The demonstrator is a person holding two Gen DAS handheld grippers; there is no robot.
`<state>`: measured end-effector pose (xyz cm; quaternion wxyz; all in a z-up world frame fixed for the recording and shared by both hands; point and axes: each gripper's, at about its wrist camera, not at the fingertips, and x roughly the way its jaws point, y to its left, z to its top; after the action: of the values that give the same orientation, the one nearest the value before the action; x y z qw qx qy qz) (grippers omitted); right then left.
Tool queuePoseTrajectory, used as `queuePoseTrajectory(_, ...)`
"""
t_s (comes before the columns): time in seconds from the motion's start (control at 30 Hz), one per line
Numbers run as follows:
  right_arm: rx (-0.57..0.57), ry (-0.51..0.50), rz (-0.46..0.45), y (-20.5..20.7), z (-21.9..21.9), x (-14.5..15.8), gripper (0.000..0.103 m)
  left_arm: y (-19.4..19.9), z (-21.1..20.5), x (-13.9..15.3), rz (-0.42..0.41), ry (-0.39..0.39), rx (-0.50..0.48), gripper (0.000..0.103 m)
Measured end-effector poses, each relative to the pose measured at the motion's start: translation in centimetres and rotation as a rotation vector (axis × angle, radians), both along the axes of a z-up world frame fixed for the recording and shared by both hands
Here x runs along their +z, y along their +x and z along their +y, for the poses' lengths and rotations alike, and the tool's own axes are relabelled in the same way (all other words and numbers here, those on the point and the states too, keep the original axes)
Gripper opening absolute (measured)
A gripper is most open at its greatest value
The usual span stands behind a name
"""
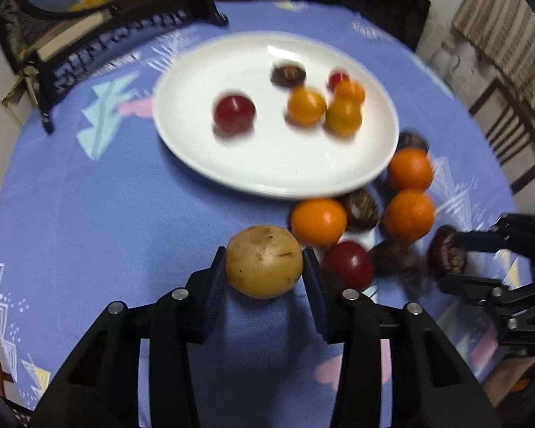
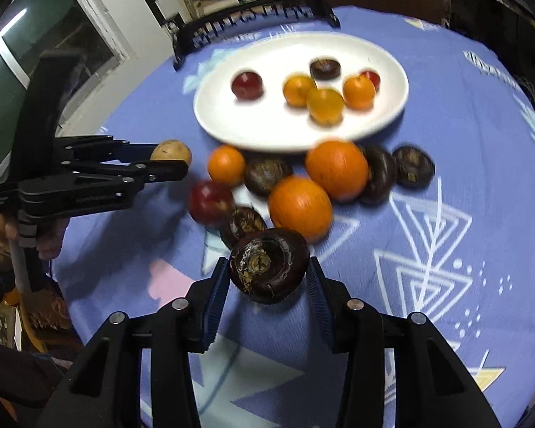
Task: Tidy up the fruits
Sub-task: 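Grasp a dark brown fruit with the right gripper while the left grasps the beige round fruit, then carry both fruits over the white plate and open both grippers to release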
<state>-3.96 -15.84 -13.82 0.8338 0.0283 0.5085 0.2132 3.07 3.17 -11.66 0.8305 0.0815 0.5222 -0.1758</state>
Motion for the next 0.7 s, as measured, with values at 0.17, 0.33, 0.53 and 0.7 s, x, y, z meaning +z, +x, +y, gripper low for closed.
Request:
queuePoseTrajectory(0.17,0.013,0.048,-0.121,2.1,0.3,4.7,0.044,0.6,0.0,5.3,-0.115,-0.017,0.063,0.041)
queuePoseTrajectory(0.33,0.002,0.061,-0.255,4.9,0.3,9.5,0.044,2.5,-0.9,8.9,-0.19,-0.025,0.101,0.041)
queuePoseTrajectory(0.53,-0.012,0.059,-0.32,7.2,-0.2,12.1,0.044,4.5,-2.7,10.6,-0.23,-0.009,0.1,0.041)
queuePoseTrajectory(0.7,-0.026,0.055,-0.305,8.9,-0.8,11.4,0.044,6.2,-3.4,9.8,-0.208,-0.007,0.109,0.041)
